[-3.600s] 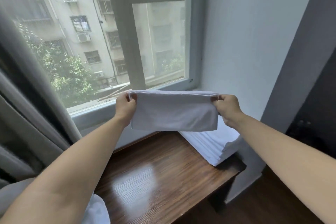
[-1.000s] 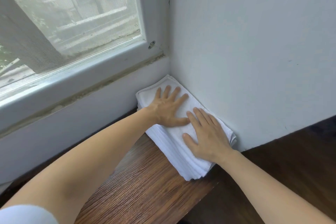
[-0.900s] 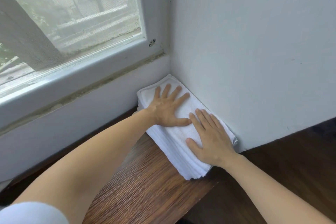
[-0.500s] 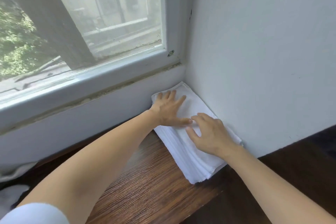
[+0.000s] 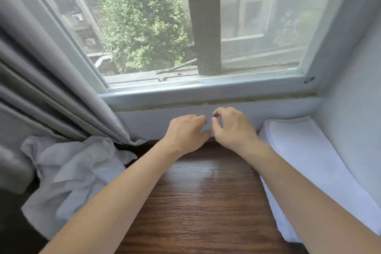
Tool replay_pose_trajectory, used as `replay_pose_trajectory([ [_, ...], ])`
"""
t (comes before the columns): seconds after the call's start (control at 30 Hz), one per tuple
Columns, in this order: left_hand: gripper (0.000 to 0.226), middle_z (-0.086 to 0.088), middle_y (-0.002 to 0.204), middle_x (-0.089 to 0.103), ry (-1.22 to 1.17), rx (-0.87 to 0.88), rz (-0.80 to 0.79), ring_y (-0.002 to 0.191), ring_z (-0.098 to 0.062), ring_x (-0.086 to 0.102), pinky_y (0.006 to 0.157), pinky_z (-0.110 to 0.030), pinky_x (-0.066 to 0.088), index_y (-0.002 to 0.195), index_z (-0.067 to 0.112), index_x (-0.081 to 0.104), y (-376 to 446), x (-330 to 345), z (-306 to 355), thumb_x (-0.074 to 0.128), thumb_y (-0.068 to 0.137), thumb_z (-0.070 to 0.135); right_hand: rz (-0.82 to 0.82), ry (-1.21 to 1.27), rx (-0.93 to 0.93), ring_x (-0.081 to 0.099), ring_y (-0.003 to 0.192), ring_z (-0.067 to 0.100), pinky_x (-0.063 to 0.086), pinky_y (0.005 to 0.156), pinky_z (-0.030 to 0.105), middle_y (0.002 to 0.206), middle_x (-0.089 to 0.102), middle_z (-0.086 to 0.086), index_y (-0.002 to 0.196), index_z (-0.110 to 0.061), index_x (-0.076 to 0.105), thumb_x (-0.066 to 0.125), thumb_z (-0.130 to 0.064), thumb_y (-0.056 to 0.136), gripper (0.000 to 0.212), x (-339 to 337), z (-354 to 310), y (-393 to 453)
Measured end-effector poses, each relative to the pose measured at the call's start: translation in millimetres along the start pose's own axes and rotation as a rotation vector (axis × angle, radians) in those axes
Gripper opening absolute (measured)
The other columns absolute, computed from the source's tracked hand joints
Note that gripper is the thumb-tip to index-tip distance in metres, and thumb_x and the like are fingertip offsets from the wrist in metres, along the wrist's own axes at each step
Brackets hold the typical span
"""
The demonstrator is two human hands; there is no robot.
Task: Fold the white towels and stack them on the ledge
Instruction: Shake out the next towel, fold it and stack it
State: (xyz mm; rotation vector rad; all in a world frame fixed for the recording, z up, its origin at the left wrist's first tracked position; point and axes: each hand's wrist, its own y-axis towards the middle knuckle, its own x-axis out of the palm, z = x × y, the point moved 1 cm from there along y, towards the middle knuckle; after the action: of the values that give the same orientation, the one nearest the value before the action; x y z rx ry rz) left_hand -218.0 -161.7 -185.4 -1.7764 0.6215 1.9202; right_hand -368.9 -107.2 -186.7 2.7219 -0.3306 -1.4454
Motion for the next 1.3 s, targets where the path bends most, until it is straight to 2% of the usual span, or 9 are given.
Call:
replay_pose_trajectory([
  [0.4, 0.037, -0.001, 0.094, 0.070, -0.072, -0.575, -0.016, 0.095, -0.027, 0.066, 0.071, -0.037, 0.052, 0.100, 0.020, 0.064, -181, -13, -183, 0.051, 0.097, 0.055, -0.207, 0.024, -0.331, 0.062, 0.097, 0.031, 0.049, 0.081, 0.038, 0.103, 0.063, 0.007, 0.108, -0.014, 0.067, 0.053, -0.030, 0.099, 0.023, 115, -186, 2],
  [0.53, 0.042, -0.008, 0.114, 0.069, -0.142, -0.740, -0.146, 0.104, -0.029, 0.065, 0.077, -0.034, 0.050, 0.117, 0.013, 0.065, -235, 1, -245, 0.049, 0.101, 0.048, -0.288, -0.048, -0.351, 0.056, 0.087, 0.030, 0.047, 0.071, 0.038, 0.093, 0.060, 0.005, 0.096, -0.013, 0.064, 0.052, -0.029, 0.098, 0.020, 155, -235, -5],
  [0.6, 0.048, -0.006, 0.114, 0.067, -0.176, -0.789, -0.243, 0.101, -0.027, 0.064, 0.081, -0.034, 0.054, 0.117, 0.011, 0.065, -257, 14, -274, 0.049, 0.100, 0.053, -0.355, -0.061, -0.288, 0.054, 0.079, 0.032, 0.042, 0.062, 0.036, 0.079, 0.058, 0.004, 0.082, -0.012, 0.058, 0.052, -0.024, 0.094, 0.018, 181, -251, -5],
  [0.7, 0.044, 0.002, 0.092, 0.059, -0.232, -0.784, -0.316, 0.081, -0.018, 0.057, 0.070, -0.030, 0.048, 0.098, 0.012, 0.061, -283, 35, -308, 0.050, 0.099, 0.055, -0.509, 0.058, -0.060, 0.066, 0.073, 0.039, 0.048, 0.056, 0.038, 0.075, 0.067, 0.020, 0.078, 0.000, 0.061, 0.054, -0.020, 0.088, 0.024, 235, -265, -3],
  [0.83, 0.046, 0.000, 0.122, 0.065, -0.344, -0.759, -0.355, 0.108, -0.022, 0.062, 0.087, -0.033, 0.051, 0.120, 0.013, 0.063, -307, 58, -341, 0.050, 0.100, 0.052, -0.594, 0.486, 0.451, 0.063, 0.052, 0.026, 0.041, 0.044, 0.026, 0.076, 0.063, 0.015, 0.083, -0.005, 0.061, 0.063, -0.033, 0.092, 0.030, 307, -280, -6],
  [0.93, 0.041, 0.006, 0.131, 0.065, -0.430, -0.745, -0.335, 0.114, -0.019, 0.062, 0.085, -0.030, 0.048, 0.119, 0.015, 0.065, -319, 67, -359, 0.052, 0.099, 0.048, -0.483, 0.589, 0.618, 0.048, 0.054, 0.023, 0.032, 0.045, 0.023, 0.072, 0.053, 0.011, 0.081, -0.008, 0.058, 0.072, -0.035, 0.088, 0.031, 345, -290, -4],
  [1.07, 0.041, -0.001, 0.123, 0.067, -0.513, -0.717, -0.245, 0.108, -0.022, 0.064, 0.087, -0.033, 0.052, 0.127, 0.017, 0.060, -320, 65, -381, 0.055, 0.097, 0.045, -0.315, 0.565, 0.591, 0.053, 0.069, 0.025, 0.042, 0.060, 0.030, 0.071, 0.060, 0.005, 0.077, -0.013, 0.066, 0.072, -0.025, 0.085, 0.017, 346, -325, 1],
  [1.23, 0.100, -0.003, 0.150, 0.033, -0.521, -0.644, 0.070, 0.119, -0.023, 0.059, 0.082, -0.033, 0.053, 0.158, 0.034, 0.003, -303, 46, -391, 0.073, 0.087, 0.047, -0.383, 0.786, 0.455, 0.059, 0.061, 0.022, 0.052, 0.062, 0.035, 0.071, 0.061, 0.009, 0.088, -0.008, 0.066, 0.067, -0.017, 0.094, 0.012, 305, -390, 8],
  [1.3, 0.091, 0.001, 0.156, 0.031, -0.527, -0.597, 0.211, 0.123, -0.018, 0.057, 0.081, -0.031, 0.053, 0.157, 0.041, 0.015, -290, 31, -392, 0.072, 0.087, 0.050, -0.403, 0.847, 0.382, 0.064, 0.058, 0.021, 0.054, 0.057, 0.032, 0.070, 0.066, 0.008, 0.085, -0.007, 0.068, 0.067, -0.015, 0.095, 0.012, 286, -414, 10],
])
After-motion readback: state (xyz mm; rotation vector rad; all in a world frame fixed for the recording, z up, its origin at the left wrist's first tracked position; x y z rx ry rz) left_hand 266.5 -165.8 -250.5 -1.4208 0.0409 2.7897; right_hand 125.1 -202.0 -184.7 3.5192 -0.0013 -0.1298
